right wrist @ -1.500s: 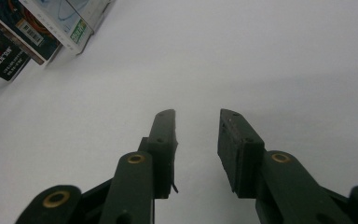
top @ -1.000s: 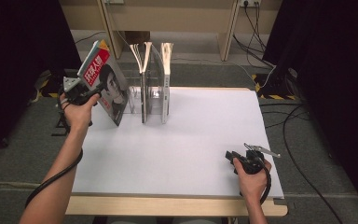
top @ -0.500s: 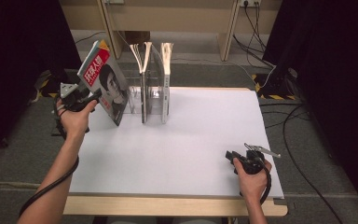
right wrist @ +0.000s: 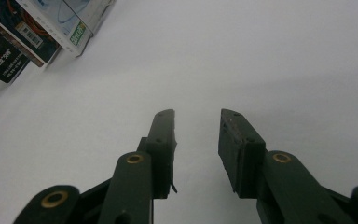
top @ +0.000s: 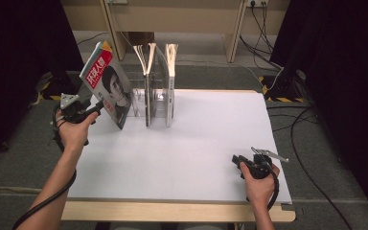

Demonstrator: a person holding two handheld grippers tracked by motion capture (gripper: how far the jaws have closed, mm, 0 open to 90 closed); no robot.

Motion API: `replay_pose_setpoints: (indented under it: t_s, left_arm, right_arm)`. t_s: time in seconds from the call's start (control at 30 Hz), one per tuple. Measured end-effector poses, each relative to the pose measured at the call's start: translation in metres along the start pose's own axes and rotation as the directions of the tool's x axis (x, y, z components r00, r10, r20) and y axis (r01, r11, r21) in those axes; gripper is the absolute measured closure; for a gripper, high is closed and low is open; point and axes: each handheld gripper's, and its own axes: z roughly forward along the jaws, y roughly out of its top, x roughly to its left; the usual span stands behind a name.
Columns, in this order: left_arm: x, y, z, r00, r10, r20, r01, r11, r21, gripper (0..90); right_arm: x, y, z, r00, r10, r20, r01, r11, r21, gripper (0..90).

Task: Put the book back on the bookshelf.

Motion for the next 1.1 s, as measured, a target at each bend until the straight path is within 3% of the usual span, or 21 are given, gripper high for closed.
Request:
replay_pose_setpoints:
  t_s: [0.1, 0.23, 0.33, 0.47, 1.1]
  left_arm:
    - [-0.001, -0.003, -0.002, 0.9999, 0.016, 0.000, -0.016, 0.9999, 0.001, 44.1]
    - [0.001, -0.009, -0.005, 1.0000, 0.007, 0.007, -0.007, 0.9999, 0.013, 43.9]
    - [0.002, -0.015, -0.011, 0.9992, -0.024, 0.031, 0.023, 0.9993, 0.030, 43.4]
    - [0.003, -0.022, -0.016, 0.9986, -0.036, 0.039, 0.034, 0.9987, 0.039, 43.3]
    - [-0.004, -0.052, -0.036, 0.9960, -0.034, 0.082, 0.028, 0.9972, 0.069, 43.2]
  right_arm:
    - [0.000, 0.000, 0.000, 1.0000, 0.001, 0.002, -0.001, 1.000, 0.002, 66.2]
    - [0.000, 0.000, 0.001, 1.0000, 0.001, 0.004, -0.001, 1.000, 0.005, 66.2]
    - [-0.001, 0.000, 0.000, 1.0000, -0.001, 0.003, 0.001, 1.000, 0.002, 66.1]
    - [-0.001, 0.000, 0.001, 0.9999, -0.009, 0.009, 0.009, 1.000, 0.004, 66.0]
    - [-0.001, 0.000, -0.001, 1.0000, 0.002, 0.004, -0.002, 1.000, 0.001, 66.0]
